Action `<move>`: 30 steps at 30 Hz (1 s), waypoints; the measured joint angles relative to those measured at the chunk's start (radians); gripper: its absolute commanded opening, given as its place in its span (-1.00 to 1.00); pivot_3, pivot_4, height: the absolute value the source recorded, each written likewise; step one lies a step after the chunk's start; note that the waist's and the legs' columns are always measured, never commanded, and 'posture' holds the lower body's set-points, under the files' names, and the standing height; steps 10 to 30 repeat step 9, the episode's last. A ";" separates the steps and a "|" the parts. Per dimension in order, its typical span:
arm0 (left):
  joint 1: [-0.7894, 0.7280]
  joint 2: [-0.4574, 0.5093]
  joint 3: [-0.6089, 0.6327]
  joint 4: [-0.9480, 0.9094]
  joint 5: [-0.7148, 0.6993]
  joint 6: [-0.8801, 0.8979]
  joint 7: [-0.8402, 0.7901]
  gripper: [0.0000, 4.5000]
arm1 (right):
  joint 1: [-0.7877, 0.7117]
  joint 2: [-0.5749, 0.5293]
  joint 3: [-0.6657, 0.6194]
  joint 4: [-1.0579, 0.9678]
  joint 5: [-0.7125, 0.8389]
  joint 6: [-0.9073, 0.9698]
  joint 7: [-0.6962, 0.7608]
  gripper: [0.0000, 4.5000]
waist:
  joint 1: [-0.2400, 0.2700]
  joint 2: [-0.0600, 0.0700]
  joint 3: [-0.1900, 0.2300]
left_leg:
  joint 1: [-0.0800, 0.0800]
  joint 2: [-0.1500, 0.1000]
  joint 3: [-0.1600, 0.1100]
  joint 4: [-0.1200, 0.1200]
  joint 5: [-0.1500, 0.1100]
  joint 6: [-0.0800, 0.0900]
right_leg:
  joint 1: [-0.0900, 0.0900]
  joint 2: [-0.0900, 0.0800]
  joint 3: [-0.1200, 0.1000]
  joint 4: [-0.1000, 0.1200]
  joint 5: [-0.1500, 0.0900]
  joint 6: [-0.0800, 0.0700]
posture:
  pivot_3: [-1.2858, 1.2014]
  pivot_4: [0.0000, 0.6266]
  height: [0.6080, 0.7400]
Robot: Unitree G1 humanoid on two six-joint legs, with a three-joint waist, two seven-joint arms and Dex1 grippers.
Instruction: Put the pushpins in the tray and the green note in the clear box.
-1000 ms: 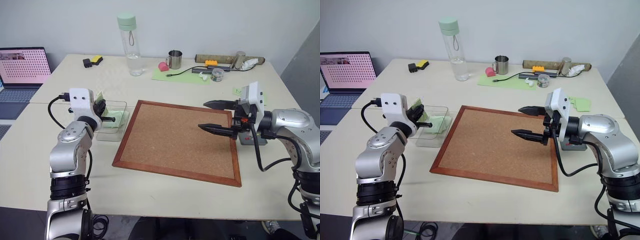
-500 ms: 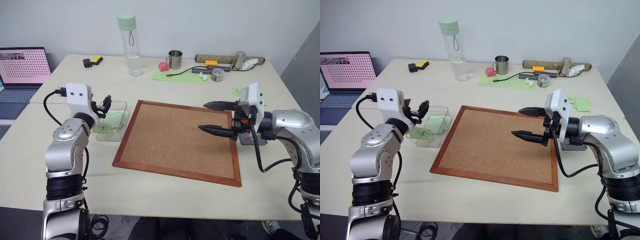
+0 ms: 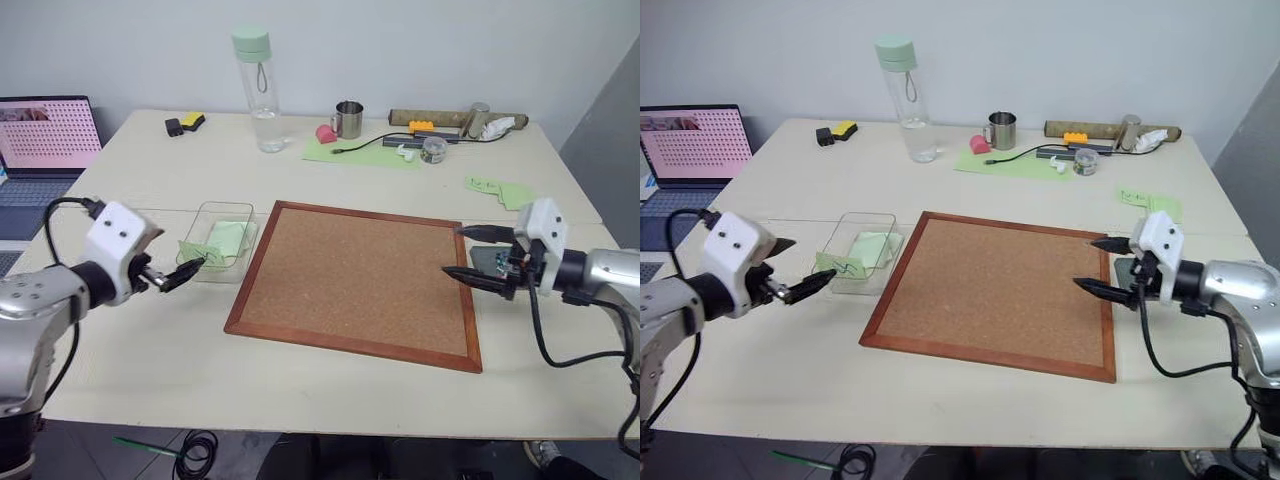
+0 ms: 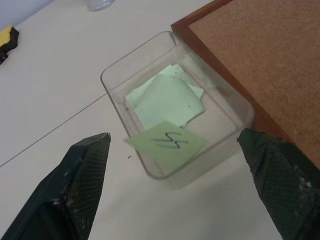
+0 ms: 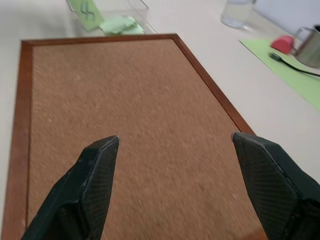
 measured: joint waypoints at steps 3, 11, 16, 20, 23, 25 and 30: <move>0.080 0.014 0.066 0.074 0.009 -0.076 -0.086 0.94 | 0.084 -0.055 -0.066 0.047 -0.018 -0.019 0.026 0.68 | 0.003 0.000 0.000 | 0.000 0.000 0.000 0.000 0.000 0.000 | 0.000 0.000 0.000 0.000 0.000 0.000 | 0.03 -0.52 1.00; 0.112 0.017 0.123 0.162 -0.003 -0.137 -0.179 0.94 | 0.151 -0.095 -0.143 0.112 -0.023 -0.028 0.058 0.68 | 0.001 0.000 0.000 | 0.000 0.000 0.000 0.000 0.000 0.001 | 0.000 0.000 0.000 0.000 0.000 0.000 | 0.03 -0.52 1.00; 0.112 0.017 0.123 0.162 -0.003 -0.137 -0.179 0.94 | 0.151 -0.095 -0.143 0.112 -0.023 -0.028 0.058 0.68 | 0.001 0.000 0.000 | 0.000 0.000 0.000 0.000 0.000 0.001 | 0.000 0.000 0.000 0.000 0.000 0.000 | 0.03 -0.52 1.00; 0.112 0.017 0.123 0.162 -0.003 -0.137 -0.179 0.94 | 0.151 -0.095 -0.143 0.112 -0.023 -0.028 0.058 0.68 | 0.001 0.000 0.000 | 0.000 0.000 0.000 0.000 0.000 0.001 | 0.000 0.000 0.000 0.000 0.000 0.000 | 0.03 -0.52 1.00; 0.112 0.017 0.123 0.162 -0.003 -0.137 -0.179 0.94 | 0.151 -0.095 -0.143 0.112 -0.023 -0.028 0.058 0.68 | 0.001 0.000 0.000 | 0.000 0.000 0.000 0.000 0.000 0.001 | 0.000 0.000 0.000 0.000 0.000 0.000 | 0.03 -0.52 1.00; 0.112 0.017 0.123 0.162 -0.003 -0.137 -0.179 0.94 | 0.151 -0.095 -0.143 0.112 -0.023 -0.028 0.058 0.68 | 0.001 0.000 0.000 | 0.000 0.000 0.000 0.000 0.000 0.001 | 0.000 0.000 0.000 0.000 0.000 0.000 | 0.03 -0.52 1.00; 0.112 0.017 0.123 0.162 -0.003 -0.137 -0.179 0.94 | 0.151 -0.095 -0.143 0.112 -0.023 -0.028 0.058 0.68 | 0.001 0.000 0.000 | 0.000 0.000 0.000 0.000 0.000 0.001 | 0.000 0.000 0.000 0.000 0.000 0.000 | 0.03 -0.52 1.00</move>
